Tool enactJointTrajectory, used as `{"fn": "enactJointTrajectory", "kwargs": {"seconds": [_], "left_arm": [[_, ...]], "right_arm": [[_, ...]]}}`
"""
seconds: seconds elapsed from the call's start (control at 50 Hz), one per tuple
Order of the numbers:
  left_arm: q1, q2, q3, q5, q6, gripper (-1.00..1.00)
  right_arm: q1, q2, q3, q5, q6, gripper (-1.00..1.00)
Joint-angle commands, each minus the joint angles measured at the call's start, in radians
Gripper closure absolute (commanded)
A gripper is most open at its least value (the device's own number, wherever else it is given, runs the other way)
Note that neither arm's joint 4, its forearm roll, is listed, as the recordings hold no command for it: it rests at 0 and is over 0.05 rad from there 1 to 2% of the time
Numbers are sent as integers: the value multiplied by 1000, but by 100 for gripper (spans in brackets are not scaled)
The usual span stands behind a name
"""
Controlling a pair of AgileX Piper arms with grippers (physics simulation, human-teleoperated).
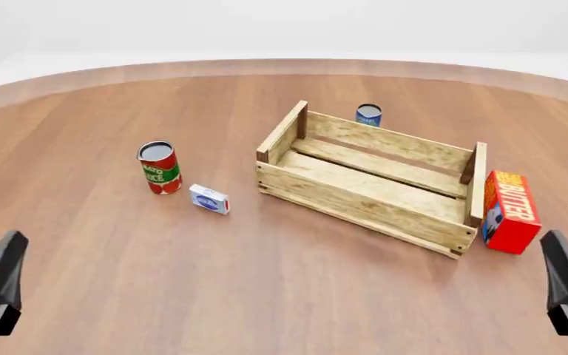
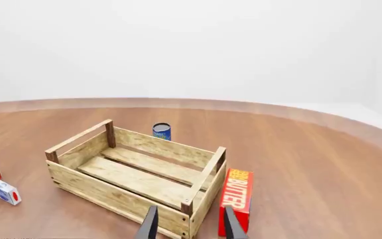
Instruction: Pick up the butter and put it in the tray.
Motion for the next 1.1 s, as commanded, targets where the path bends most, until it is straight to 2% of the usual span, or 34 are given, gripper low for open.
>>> {"fn": "enactJointTrajectory", "kwargs": {"seconds": [0.02,0.52,0.8,1.1], "left_arm": [[0,5,-3,-1,0,-100],[0,5,-3,-1,0,-100],[0,5,-3,-1,0,-100],[0,5,-3,-1,0,-100]], "right_arm": [[-2,3,-11,7,-11,-100],[-37,68,-28,-25,-20,-100],[-68,131,-20,-88,-31,-100],[-103,205,2,-174,-13,-100]]}}
